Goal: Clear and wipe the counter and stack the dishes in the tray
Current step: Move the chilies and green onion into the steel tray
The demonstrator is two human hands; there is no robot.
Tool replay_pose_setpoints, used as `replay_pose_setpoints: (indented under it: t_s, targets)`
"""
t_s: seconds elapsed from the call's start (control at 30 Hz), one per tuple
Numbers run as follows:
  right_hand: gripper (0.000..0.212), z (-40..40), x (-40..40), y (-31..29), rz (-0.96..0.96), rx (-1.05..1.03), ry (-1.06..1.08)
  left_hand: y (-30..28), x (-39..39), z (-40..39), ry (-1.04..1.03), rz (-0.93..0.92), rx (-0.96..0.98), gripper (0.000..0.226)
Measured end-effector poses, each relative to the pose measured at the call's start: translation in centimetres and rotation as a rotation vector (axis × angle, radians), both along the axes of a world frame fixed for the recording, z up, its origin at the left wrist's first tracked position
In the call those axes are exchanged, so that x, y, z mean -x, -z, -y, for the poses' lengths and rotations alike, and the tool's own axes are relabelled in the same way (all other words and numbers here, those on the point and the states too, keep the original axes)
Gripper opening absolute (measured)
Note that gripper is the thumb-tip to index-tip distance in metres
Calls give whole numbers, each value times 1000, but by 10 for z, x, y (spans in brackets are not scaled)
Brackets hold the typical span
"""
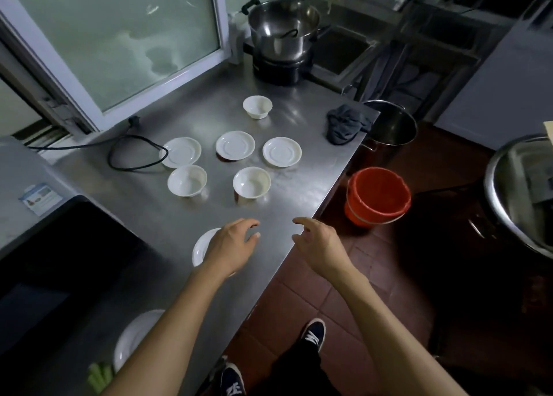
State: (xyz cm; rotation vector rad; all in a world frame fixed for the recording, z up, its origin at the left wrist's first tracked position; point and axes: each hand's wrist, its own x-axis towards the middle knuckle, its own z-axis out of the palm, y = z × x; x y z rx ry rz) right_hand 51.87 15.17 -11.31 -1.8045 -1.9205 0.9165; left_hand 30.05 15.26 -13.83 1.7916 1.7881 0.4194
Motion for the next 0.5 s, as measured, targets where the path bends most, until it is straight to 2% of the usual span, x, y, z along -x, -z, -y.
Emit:
replay_pose_setpoints:
  t_s: [0.23, 0.5]
  targets:
    - [40, -65, -45, 8, -8, 29, -102, 1, -37, -40, -98, -65, -15, 33]
    - [39, -113, -45, 26, 3, 44, -254, 14, -33, -66, -211, -63, -30, 35]
